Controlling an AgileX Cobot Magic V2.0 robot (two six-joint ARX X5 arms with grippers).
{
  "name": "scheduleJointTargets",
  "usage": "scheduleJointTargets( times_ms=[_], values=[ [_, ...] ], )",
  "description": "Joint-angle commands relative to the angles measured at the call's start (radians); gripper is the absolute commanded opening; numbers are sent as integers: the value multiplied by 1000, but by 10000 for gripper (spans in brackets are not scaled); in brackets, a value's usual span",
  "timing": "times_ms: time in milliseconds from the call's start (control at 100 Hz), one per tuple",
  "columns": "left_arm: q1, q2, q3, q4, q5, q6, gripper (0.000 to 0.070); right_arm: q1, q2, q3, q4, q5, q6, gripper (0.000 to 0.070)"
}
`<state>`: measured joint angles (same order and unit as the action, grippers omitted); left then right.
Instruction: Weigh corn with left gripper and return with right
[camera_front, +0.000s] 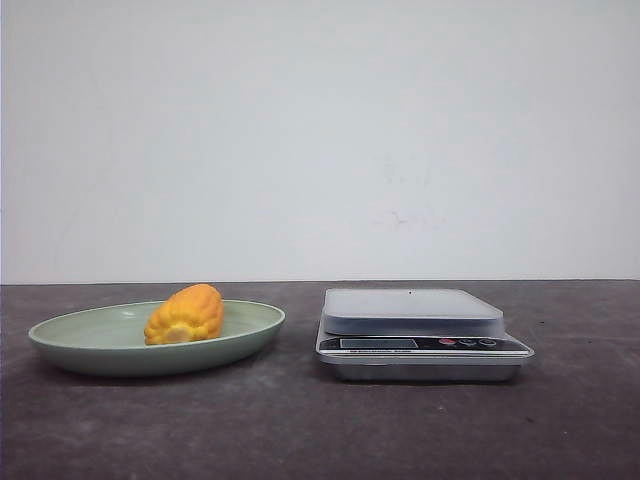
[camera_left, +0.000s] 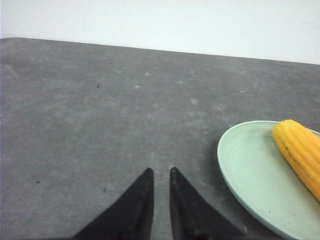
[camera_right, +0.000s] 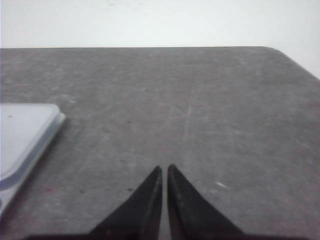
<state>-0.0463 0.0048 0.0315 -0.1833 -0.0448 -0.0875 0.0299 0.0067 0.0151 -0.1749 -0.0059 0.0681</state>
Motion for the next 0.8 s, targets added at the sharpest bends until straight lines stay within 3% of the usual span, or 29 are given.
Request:
scheduleJointTargets(
  times_ms=[0,790],
  values=[
    [-2,-2,-18,-4,4,17,12,7,-3,-5,-5,-3,21,12],
    [-2,-2,-18,-4,4,17,12,5,-3,-5,18,6,22,12]
  ],
)
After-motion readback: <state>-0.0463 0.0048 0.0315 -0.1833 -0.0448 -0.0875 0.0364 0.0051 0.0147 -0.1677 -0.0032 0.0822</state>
